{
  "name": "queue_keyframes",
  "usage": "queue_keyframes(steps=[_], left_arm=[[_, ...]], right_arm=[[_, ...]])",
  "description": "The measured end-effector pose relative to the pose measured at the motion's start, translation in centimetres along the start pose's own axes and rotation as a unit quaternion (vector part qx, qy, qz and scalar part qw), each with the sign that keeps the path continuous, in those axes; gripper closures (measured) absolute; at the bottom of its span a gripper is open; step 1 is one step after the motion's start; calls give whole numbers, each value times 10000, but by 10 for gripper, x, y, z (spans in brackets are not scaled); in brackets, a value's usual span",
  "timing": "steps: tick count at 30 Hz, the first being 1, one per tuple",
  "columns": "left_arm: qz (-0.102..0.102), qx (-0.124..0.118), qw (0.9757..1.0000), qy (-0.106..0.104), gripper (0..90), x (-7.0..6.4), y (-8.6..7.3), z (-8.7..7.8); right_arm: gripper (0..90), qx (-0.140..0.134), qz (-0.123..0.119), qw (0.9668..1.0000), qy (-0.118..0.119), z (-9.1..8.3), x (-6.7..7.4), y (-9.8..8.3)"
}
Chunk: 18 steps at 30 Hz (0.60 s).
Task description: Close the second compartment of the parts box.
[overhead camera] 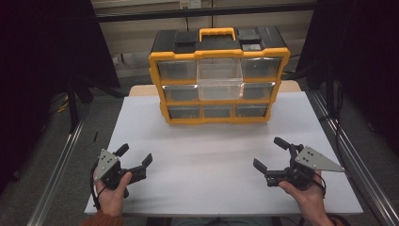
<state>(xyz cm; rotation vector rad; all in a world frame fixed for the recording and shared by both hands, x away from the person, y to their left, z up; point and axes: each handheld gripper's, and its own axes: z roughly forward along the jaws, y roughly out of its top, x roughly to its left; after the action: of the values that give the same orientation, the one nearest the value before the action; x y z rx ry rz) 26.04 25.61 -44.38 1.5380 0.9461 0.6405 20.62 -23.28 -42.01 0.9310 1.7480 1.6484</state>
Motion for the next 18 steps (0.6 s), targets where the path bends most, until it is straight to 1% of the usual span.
queue_keyframes(steps=[1,2,3,4,5,6,7,8,9,10,11,12,13,14,15,16,17,18], left_arm=[[-51,-10,10000,24,41,0,0,0],[29,29,9999,98,41,0,0,0],[31,19,10000,54,41,0,0,0],[16,0,10000,74,42,0,0,0],[25,1,10000,26,42,1,0,0],[0,-15,10000,27,41,0,0,0],[24,-4,10000,86,41,0,0,-1],[32,-4,10000,61,41,0,0,-1],[27,-7,10000,65,41,0,0,-2],[-66,-39,10000,57,41,0,0,-2],[-136,-40,9999,-18,42,1,0,-3],[-75,-35,10000,4,42,0,0,-3],[-9,-30,10000,83,44,0,1,-4],[24,-48,10000,60,45,-1,1,-4],[29,-46,10000,3,45,0,1,-4],[24,-58,10000,4,45,0,1,-4],[61,-39,10000,17,44,0,1,-5],[32,-11,10000,27,45,0,1,-5]], right_arm=[[0,-11,24,10000,59,1,2,1],[0,-8,38,10000,65,1,2,1],[2,-34,25,9999,111,2,4,2],[4,-15,21,9999,139,2,5,3],[11,-22,11,9998,187,3,7,3],[13,-26,-16,9998,188,3,7,4],[13,-28,4,9997,226,4,9,4],[14,-19,9,9996,275,6,10,4],[15,-10,-12,9996,267,7,11,5],[15,11,-7,9995,316,9,12,5],[15,-4,4,9994,339,11,14,6],[14,-10,34,9993,374,12,15,6],[8,-29,89,9989,469,16,17,7],[8,-27,46,9988,492,17,19,8],[9,-36,3,9985,544,20,21,10],[9,-50,-17,9983,581,22,23,11],[9,-43,7,9981,617,24,25,12],[10,-62,-3,9977,677,26,26,13]])
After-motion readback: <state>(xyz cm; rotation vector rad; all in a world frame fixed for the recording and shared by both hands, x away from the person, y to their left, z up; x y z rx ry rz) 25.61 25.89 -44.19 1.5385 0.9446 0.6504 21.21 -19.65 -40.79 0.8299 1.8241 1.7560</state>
